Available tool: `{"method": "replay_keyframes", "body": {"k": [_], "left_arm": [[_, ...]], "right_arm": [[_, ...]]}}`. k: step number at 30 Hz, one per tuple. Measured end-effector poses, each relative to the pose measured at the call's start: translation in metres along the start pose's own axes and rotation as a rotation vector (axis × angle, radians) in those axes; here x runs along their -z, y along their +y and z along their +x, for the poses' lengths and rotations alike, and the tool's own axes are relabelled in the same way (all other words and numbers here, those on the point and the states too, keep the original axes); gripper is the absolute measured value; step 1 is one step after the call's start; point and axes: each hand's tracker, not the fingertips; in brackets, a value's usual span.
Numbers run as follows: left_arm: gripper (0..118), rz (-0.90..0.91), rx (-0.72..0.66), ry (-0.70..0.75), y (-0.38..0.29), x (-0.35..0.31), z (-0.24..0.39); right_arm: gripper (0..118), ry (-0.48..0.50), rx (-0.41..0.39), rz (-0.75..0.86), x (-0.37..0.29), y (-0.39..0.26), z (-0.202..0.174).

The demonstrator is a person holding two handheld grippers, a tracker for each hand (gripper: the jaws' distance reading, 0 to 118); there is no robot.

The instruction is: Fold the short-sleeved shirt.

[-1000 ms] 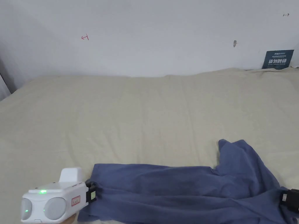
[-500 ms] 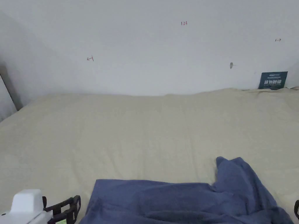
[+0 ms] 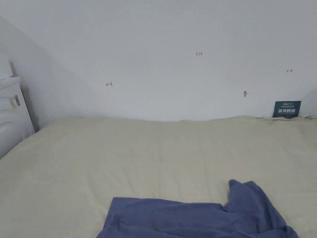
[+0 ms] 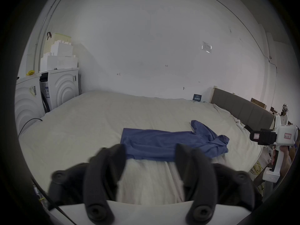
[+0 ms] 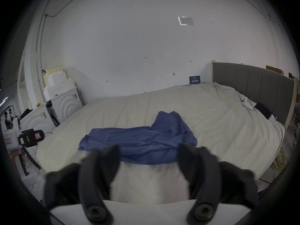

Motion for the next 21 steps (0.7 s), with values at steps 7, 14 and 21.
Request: {"method": "replay_keyframes", "body": {"k": [7, 14, 21], "left_arm": [[7, -0.081, -0.044, -0.003, -0.025, -0.008, -0.004], [2, -0.125, -0.053, 0.021, -0.029, 0.006, -0.015], [31, -0.168, -0.064, 0.077, -0.044, 0.083, -0.04]], "right_arm": [[3, -0.009, -0.023, -0.039, -0.005, -0.018, -0.002], [3, -0.013, 0.018, -0.059, 0.0, -0.021, 0.004], [3, -0.006, 0.058, -0.1, 0.004, -0.027, 0.011]]}}
